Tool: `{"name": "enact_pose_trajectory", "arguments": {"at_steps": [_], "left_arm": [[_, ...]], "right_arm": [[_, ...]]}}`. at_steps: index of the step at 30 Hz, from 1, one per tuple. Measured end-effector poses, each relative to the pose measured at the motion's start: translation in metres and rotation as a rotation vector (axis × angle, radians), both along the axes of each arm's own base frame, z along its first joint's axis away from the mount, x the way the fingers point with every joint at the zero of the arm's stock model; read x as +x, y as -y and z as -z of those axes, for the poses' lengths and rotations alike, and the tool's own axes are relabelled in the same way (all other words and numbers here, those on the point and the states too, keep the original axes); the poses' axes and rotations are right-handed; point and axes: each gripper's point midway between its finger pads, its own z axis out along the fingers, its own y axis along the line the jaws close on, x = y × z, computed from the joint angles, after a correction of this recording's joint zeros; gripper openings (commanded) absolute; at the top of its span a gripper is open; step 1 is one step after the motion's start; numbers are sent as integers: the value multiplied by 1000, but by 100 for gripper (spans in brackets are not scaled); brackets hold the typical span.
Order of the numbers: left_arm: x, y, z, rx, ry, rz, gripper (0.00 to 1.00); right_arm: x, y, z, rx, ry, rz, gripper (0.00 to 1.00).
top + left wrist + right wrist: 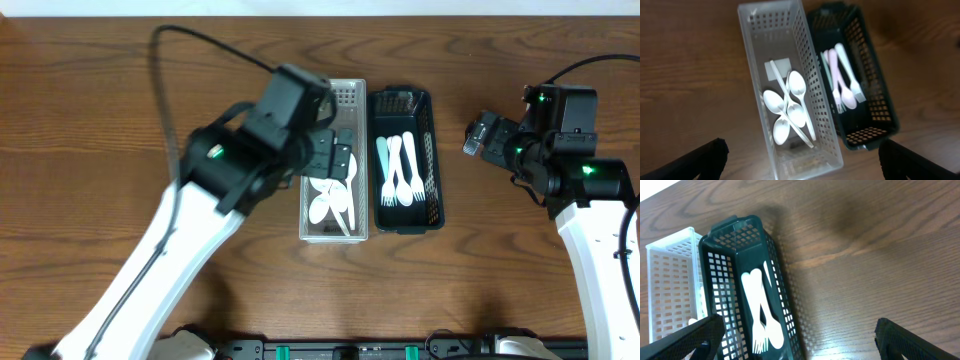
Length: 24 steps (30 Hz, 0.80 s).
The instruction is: Pack container
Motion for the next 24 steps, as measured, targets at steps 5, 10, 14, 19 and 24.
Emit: {"name": "enact_pose_trajectory", "arguments": {"at_steps": [5,10,14,19,24], "left_arm": [[-13,-9,-26,-42,61,0,98],[-17,-16,-34,-26,99,11,98],[-12,-22,-40,31,162,41,98],[-13,-32,-63,62,280,70,98],[-32,-56,-99,39,399,48,98]], "right_arm": [[0,0,0,0,0,0,99],[0,0,0,0,0,0,99],[0,0,0,0,0,0,99],[0,0,0,0,0,0,99],[0,0,0,0,0,0,99]]}}
